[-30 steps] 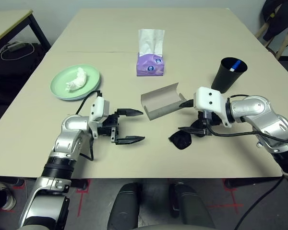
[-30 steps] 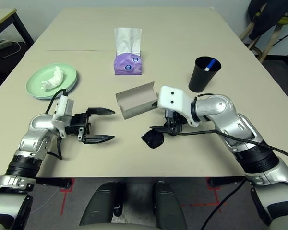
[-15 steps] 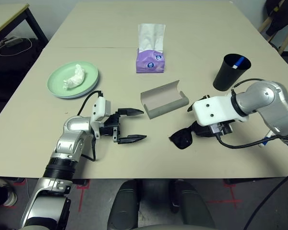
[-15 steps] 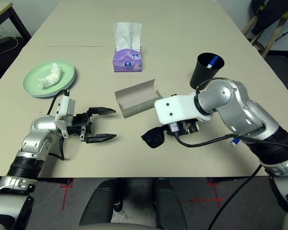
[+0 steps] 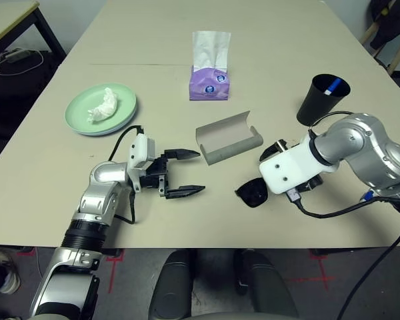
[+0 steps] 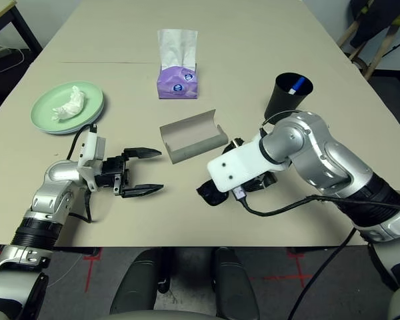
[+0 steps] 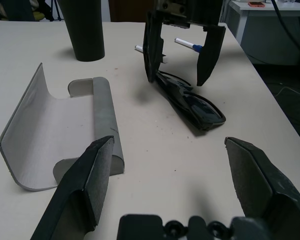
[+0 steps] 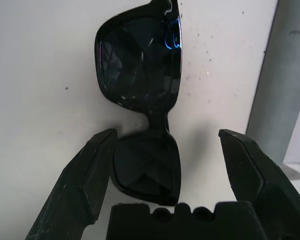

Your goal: Organize and tidy the items on the table.

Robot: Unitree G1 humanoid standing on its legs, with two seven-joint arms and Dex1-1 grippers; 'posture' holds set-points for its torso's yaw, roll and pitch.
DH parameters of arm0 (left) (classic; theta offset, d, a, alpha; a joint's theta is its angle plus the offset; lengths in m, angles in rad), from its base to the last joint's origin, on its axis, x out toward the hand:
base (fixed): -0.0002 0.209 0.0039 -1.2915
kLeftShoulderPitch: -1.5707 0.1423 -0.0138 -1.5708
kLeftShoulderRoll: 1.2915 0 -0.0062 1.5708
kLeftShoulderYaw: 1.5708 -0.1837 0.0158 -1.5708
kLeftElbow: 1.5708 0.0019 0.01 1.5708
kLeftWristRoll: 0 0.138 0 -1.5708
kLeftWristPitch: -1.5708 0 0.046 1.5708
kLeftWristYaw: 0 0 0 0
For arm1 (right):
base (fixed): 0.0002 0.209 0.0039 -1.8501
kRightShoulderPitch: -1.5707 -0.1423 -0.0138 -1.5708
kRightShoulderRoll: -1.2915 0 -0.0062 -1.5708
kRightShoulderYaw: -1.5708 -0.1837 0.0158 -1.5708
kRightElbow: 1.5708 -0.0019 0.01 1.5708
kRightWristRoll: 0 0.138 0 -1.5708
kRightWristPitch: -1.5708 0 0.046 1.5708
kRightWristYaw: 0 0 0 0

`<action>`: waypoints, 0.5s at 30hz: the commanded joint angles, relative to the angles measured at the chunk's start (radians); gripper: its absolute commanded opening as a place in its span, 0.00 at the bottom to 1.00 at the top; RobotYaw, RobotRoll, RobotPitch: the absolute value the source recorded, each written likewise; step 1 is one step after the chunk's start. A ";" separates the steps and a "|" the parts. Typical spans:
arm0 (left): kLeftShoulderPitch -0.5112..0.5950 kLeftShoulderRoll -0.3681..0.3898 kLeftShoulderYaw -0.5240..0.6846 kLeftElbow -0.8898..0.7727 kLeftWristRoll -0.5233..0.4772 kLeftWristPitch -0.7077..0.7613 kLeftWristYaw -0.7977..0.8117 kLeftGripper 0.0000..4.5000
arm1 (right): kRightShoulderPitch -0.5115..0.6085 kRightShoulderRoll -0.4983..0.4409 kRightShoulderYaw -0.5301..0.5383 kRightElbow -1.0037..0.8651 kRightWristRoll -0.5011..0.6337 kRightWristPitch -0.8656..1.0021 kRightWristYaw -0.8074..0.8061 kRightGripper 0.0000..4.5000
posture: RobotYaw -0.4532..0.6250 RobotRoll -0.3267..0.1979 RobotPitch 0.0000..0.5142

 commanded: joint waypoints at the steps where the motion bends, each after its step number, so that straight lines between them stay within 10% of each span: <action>1: 0.024 0.003 -0.022 -0.032 0.007 0.003 0.002 0.99 | -0.009 0.016 0.016 -0.020 -0.015 0.006 0.024 1.00 | 0.53 0.62 0.37; 15: 0.030 0.009 -0.029 -0.046 0.004 0.007 0.009 0.99 | -0.096 0.066 0.011 -0.020 -0.032 0.005 0.096 1.00 | 0.53 0.62 0.37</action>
